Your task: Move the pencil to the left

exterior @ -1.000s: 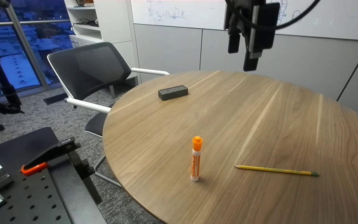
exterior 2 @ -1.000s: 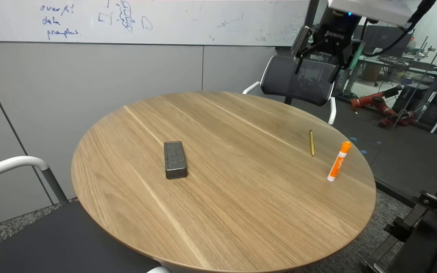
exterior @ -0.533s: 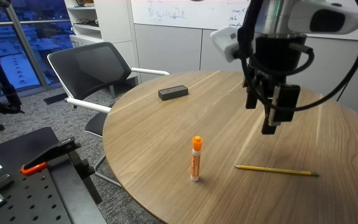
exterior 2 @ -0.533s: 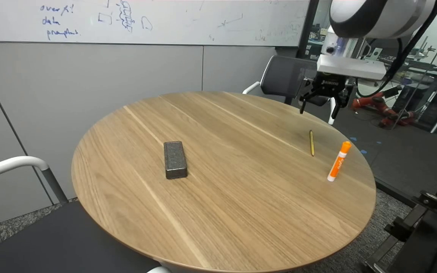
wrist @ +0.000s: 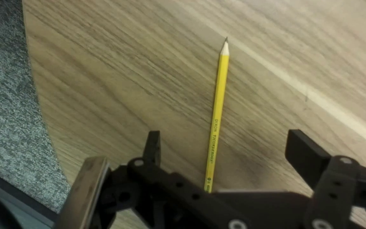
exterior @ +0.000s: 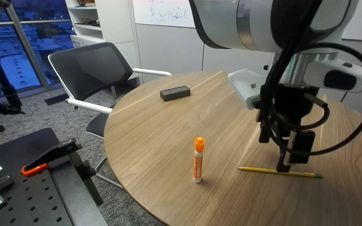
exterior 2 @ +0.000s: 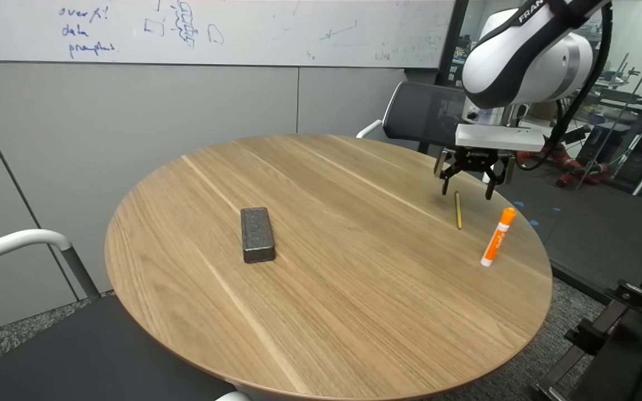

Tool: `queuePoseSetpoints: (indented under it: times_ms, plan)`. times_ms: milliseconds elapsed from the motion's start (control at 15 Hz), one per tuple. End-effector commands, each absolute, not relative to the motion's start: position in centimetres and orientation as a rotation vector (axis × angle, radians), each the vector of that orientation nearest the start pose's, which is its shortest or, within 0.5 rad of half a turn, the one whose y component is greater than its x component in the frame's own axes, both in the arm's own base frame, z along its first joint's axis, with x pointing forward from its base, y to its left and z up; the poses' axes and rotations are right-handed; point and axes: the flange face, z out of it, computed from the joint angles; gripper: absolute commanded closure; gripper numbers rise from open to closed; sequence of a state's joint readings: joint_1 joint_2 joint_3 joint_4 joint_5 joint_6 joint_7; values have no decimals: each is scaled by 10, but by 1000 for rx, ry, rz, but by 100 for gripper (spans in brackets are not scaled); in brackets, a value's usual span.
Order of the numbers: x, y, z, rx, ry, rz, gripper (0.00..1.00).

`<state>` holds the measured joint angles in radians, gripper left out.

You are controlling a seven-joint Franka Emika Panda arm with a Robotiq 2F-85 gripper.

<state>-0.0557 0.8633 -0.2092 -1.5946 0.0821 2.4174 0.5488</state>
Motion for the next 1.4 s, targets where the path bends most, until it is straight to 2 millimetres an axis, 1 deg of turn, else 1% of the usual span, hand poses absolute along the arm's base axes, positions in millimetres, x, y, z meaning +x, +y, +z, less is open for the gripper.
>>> queuePoseSetpoints:
  times_ms: [0, 333, 533, 600, 667, 733, 800, 1000, 1133, 1267, 1333]
  plan:
    - [680, -176, 112, -2982, 1320, 48, 0]
    - [686, -188, 91, -2988, 1349, 114, 0]
    - [691, -192, 82, -2990, 1365, 122, 0]
    - [693, -193, 80, -2990, 1368, 122, 3]
    - [694, -194, 78, -2990, 1372, 125, 8]
    - [696, -194, 77, -2989, 1378, 125, 27]
    - [698, -194, 76, -2988, 1382, 125, 31]
    - [704, -193, 75, -2985, 1393, 118, 56]
    - [706, -195, 77, -2985, 1408, 131, 69]
    - [708, -197, 76, -2984, 1422, 147, 84]
    - [708, -198, 76, -2984, 1429, 155, 92]
